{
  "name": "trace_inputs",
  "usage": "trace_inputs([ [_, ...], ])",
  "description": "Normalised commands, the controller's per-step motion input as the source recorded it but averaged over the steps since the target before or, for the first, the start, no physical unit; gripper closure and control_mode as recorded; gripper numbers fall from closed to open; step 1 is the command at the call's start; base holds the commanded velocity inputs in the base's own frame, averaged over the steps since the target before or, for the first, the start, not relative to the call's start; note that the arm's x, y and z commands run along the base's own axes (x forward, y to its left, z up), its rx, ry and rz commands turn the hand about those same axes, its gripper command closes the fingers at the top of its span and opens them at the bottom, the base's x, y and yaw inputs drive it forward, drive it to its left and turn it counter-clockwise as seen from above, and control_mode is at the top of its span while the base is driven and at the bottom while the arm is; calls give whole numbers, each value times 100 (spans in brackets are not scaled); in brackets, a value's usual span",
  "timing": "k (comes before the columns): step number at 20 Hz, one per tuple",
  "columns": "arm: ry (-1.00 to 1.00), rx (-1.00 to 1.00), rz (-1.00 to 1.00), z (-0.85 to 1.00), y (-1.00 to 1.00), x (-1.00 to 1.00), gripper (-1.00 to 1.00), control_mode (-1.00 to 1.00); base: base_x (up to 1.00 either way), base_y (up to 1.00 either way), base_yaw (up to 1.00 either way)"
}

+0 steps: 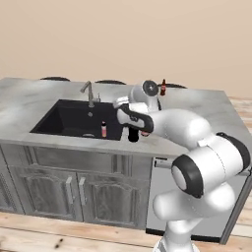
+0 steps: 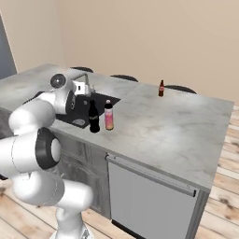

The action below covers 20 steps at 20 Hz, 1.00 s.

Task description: Place the large bottle from the dining counter next to the other large bottle outside the sink, and place the small bottle from the dining counter next to the other small bottle inside the sink.

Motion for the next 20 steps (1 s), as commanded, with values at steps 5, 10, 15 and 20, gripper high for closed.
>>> trace_inputs([
  [5, 19, -7, 11, -7, -1, -19, -100, -100, 0, 0, 0],
  [10, 5, -22, 8, -51, 0, -63, -100, -100, 0, 0, 0],
  [15, 0, -29, 12, -78, 0, -87, -100, -100, 0, 0, 0],
  [20, 0, -9, 9, -62, -2, -79, -100, -100, 0, 0, 0],
])
